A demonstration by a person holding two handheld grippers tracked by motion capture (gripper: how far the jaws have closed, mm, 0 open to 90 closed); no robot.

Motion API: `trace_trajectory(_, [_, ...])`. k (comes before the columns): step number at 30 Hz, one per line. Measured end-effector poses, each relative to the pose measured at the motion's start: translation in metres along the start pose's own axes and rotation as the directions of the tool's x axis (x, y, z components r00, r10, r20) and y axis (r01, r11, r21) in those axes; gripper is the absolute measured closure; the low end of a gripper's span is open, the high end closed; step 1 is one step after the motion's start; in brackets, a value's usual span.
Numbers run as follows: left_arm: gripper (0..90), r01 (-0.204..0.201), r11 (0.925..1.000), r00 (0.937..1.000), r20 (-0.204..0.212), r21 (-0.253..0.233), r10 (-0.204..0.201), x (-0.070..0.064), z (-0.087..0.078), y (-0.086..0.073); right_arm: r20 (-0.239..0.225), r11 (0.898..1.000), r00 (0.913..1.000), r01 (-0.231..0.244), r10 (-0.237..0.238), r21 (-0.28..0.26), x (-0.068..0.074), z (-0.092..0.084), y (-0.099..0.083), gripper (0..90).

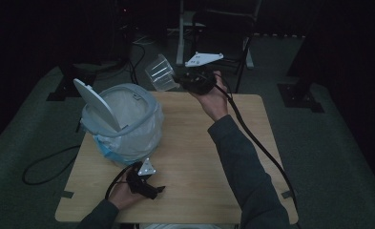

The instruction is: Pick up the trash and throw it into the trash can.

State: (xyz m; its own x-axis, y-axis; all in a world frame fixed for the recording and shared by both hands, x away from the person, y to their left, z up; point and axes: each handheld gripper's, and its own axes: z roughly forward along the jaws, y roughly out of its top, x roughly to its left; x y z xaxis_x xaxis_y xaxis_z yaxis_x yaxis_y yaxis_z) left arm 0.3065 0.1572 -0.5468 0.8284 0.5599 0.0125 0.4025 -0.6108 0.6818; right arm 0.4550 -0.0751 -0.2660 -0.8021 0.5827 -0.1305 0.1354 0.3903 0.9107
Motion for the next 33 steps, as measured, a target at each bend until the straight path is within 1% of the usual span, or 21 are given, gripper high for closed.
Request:
trace_trajectory(16, [2.1, 0.002, 1.0, 1.0, 0.001, 0.0, -0.002, 0.0, 0.0, 0.0, -0.001, 1.0, 0.9999, 0.01, -0.01, -0.009, 0.004, 0.004, 0.012, 83.2])
trace_trajectory(19, [2.1, 0.001, 1.0, 1.0, 0.0, 0.001, -0.001, 0.0, 0.0, 0.0, -0.01, 1.0, 0.9997, 0.023, -0.023, -0.013, 0.009, 0.006, 0.017, 83.2])
trace_trajectory(23, [2.2, 0.001, 1.0, 1.0, -0.001, 0.001, -0.001, 0.0, 0.0, 0.0, -0.013, 1.0, 0.9995, 0.029, -0.029, -0.013, 0.012, 0.007, 0.02, 83.2])
trace_trajectory(24, [2.1, 0.002, 1.0, 1.0, -0.002, 0.002, -0.002, 0.0, 0.0, 0.0, -0.022, 0.999, 0.9991, 0.036, -0.037, -0.014, 0.015, 0.009, 0.022, 83.2])
trace_trajectory(27, [2.1, 0.001, 1.0, 1.0, -0.003, 0.002, -0.001, 0.0, 0.0, 0.0, -0.027, 0.999, 0.9986, 0.045, -0.045, -0.013, 0.018, 0.01, 0.024, 83.2])
trace_trajectory(29, [2.2, 0.001, 1.0, 1.0, -0.002, 0.004, -0.001, 0.0, 0.0, 0.0, -0.04, 0.998, 0.9975, 0.058, -0.058, -0.013, 0.024, 0.013, 0.027, 83.2])
trace_trajectory(31, [2.2, 0.0, 1.0, 1.0, -0.004, 0.005, 0.0, 0.0, 0.0, 0.0, -0.043, 0.998, 0.997, 0.064, -0.064, -0.012, 0.026, 0.014, 0.028, 83.2])
trace_trajectory(32, [2.2, 0.006, 1.0, 1.0, -0.004, 0.001, -0.006, -0.001, 0.0, 0.0, -0.043, 0.998, 0.997, 0.064, -0.064, -0.012, 0.026, 0.014, 0.028, 83.2])
trace_trajectory(33, [2.1, 0.001, 1.0, 1.0, -0.004, 0.003, -0.001, 0.0, 0.0, 0.0, -0.05, 0.997, 0.9963, 0.07, -0.07, -0.01, 0.029, 0.015, 0.03, 83.2])
